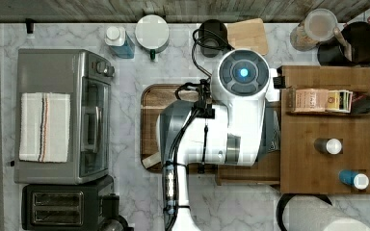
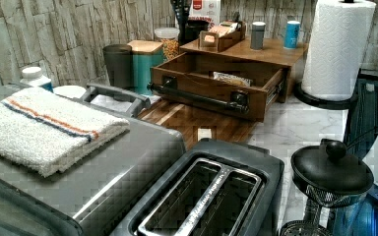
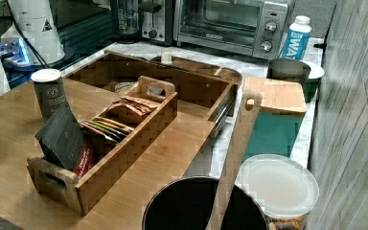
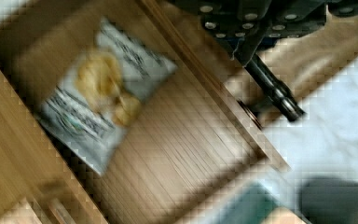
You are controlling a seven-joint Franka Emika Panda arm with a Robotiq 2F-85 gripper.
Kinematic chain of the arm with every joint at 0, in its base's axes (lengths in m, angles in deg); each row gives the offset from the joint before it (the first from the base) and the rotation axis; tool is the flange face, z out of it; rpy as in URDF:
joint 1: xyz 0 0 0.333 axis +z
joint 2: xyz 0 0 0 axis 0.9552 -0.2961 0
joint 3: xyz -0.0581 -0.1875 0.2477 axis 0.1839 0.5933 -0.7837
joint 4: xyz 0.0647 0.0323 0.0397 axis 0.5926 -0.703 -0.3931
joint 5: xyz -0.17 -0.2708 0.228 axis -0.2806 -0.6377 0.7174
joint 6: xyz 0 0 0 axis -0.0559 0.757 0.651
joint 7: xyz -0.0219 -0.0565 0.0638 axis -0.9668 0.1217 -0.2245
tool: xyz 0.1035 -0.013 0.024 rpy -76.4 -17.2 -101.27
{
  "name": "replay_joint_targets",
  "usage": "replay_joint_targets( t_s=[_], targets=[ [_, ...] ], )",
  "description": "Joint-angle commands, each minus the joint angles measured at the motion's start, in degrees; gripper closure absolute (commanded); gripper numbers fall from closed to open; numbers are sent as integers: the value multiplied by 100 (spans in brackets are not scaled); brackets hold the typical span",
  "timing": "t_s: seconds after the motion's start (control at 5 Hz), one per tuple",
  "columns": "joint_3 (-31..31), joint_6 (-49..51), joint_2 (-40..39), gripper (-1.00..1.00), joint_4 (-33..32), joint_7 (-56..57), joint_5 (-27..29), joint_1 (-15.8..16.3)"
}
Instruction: Close the drawer.
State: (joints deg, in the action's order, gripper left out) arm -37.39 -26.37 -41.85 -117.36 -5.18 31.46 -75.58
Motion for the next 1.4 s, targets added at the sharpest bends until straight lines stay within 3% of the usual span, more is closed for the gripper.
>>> replay_joint_targets(
  t_s=[0.2,0.4,0.6,0.8,1.0,1.4],
  targets=[
    [-353,-1252,607,100,-1260,-295,199,358],
    [-546,-1359,626,100,-1278,-911,-12,565],
    [-529,-1800,799,100,-1580,-603,169,736],
    [-562,-2262,919,100,-1951,207,516,697],
    [-603,-2013,640,100,-1907,1005,93,693],
    [-753,-2136,-103,100,-1880,1290,-518,796]
  ],
)
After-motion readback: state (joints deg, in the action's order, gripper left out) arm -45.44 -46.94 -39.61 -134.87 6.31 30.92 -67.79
